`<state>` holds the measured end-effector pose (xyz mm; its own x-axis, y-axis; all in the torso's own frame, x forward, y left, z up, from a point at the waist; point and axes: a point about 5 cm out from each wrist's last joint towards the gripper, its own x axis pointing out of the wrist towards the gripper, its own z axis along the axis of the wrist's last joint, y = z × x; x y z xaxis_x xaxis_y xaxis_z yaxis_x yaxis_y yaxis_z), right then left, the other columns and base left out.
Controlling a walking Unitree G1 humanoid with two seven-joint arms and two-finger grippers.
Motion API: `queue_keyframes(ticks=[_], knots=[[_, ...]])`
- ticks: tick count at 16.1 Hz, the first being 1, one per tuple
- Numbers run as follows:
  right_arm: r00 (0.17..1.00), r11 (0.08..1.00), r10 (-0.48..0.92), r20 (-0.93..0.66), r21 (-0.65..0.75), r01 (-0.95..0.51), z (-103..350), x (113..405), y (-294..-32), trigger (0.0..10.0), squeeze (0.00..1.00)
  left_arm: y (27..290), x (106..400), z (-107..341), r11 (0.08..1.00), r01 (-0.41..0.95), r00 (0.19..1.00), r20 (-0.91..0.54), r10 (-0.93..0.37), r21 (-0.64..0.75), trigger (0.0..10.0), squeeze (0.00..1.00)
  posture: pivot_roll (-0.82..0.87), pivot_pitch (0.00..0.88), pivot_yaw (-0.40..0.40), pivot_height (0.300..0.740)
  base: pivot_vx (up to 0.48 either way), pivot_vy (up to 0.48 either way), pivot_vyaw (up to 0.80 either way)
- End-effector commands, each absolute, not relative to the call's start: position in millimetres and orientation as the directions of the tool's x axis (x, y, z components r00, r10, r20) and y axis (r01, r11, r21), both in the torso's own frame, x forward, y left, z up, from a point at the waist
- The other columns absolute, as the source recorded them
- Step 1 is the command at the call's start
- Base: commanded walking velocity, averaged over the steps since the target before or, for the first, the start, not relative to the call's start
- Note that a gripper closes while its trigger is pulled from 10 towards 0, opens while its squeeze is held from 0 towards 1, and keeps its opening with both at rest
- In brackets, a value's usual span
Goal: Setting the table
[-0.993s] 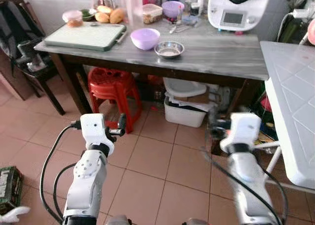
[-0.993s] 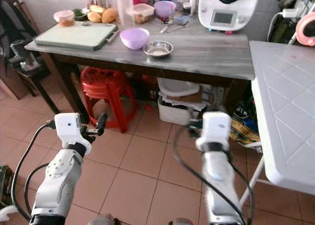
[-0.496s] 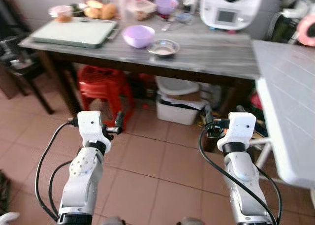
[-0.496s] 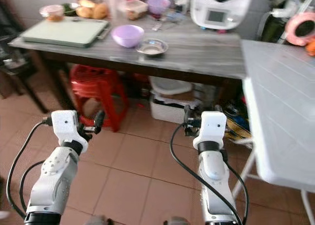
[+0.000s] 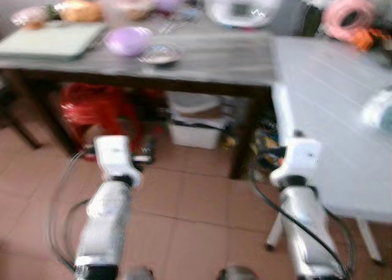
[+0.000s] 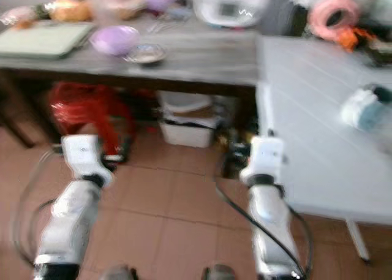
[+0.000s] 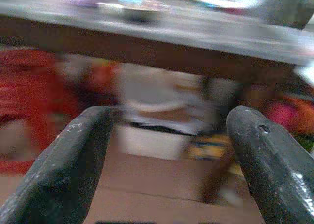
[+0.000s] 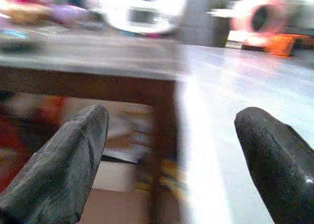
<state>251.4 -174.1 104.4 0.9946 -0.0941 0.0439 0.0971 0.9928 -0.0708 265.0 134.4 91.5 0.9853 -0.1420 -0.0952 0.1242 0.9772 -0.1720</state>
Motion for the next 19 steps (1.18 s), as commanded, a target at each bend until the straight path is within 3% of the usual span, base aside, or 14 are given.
queue_keyframes(ticks=[1,12,19], knots=[[0.995,0.995,-0.082,0.051,-0.05,0.084,107.4,252.5,-169.1,10.0,0.0,142.5,265.5,94.8,0.982,0.108,0.988,-0.088,-0.123,-0.152,10.0,0.0,-0.02,0.0,0.022,0.74,0.0,-0.431,0.0],[0.997,0.996,-0.066,0.051,-0.057,0.069,106.7,254.9,-166.5,10.0,0.0,141.7,268.0,96.7,0.985,0.106,0.989,-0.084,-0.118,-0.137,10.0,0.0,-0.02,0.0,0.026,0.74,0.0,-0.407,0.0],[0.997,0.996,-0.06,0.056,-0.063,0.064,107.9,258.3,-165.9,10.0,0.0,137.4,271.0,101.7,0.981,0.137,0.988,-0.05,-0.145,-0.134,10.0,0.0,-0.02,0.0,0.027,0.74,0.0,0.0,0.0]])
